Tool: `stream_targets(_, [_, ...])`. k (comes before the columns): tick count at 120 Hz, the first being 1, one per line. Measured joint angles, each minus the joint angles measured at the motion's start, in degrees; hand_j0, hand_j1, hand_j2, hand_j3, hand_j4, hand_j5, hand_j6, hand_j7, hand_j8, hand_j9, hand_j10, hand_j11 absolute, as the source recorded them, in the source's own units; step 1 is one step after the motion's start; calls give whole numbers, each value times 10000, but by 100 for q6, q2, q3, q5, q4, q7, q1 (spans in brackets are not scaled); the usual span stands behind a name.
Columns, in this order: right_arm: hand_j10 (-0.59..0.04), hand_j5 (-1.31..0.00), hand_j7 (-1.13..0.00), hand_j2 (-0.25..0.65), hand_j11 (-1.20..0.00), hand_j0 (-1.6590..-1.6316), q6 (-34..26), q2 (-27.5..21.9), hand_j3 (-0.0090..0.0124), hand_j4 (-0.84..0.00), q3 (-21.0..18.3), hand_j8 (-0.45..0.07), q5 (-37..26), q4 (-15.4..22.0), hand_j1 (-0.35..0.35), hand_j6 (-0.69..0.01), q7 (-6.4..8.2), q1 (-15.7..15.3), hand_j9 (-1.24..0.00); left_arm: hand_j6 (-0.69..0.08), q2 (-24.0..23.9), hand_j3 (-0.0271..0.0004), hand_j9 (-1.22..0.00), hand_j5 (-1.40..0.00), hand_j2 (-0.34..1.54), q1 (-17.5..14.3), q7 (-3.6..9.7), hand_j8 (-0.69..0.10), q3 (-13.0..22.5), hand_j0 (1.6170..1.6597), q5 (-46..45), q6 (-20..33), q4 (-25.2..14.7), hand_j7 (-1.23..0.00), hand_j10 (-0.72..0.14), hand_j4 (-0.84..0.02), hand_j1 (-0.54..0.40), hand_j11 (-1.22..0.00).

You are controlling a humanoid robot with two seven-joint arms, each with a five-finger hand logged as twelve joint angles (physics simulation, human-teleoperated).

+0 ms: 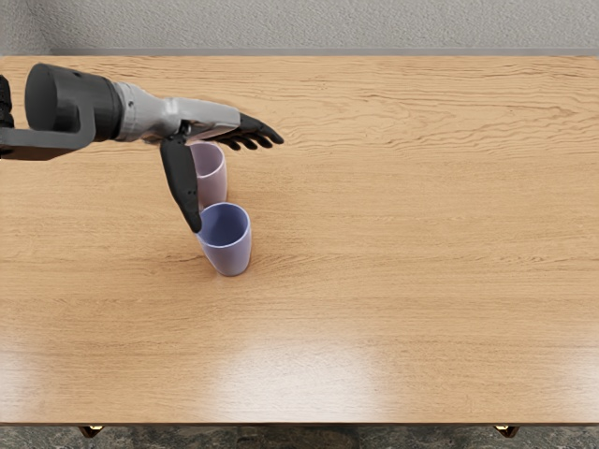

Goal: Pick up cup and place in cup with left hand

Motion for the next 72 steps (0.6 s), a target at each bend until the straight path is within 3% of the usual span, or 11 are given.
stream_targets(30, [-1, 0, 0, 0, 0, -16581, 0, 0, 0, -2, 0, -2, 0, 0, -3491, -2, 0, 0, 0, -1737, -240, 0, -2224, -2226, 350, 275, 0, -1734, 64, 16581, 1033, 0, -123, -2225, -1725, -1730, 1445, -2223])
stream_targets(52, [-1, 0, 0, 0, 0, -16581, 0, 0, 0, -2, 0, -2, 0, 0, -3491, -2, 0, 0, 0, -2027, -202, 0, -2602, -2604, 409, 451, 0, -2024, 31, 16581, 1314, 0, -161, -2603, -2016, -2021, 1096, -2602])
stream_targets(72, [-2, 0, 0, -1, 0, -16581, 0, 0, 0, -3, 0, -3, 0, 0, -3491, -4, 0, 0, 0, -2291, -16, 0, -2943, -2945, 465, 943, 0, -2288, 34, 16581, 1403, 0, -649, -2944, -2279, -2284, 783, -2943])
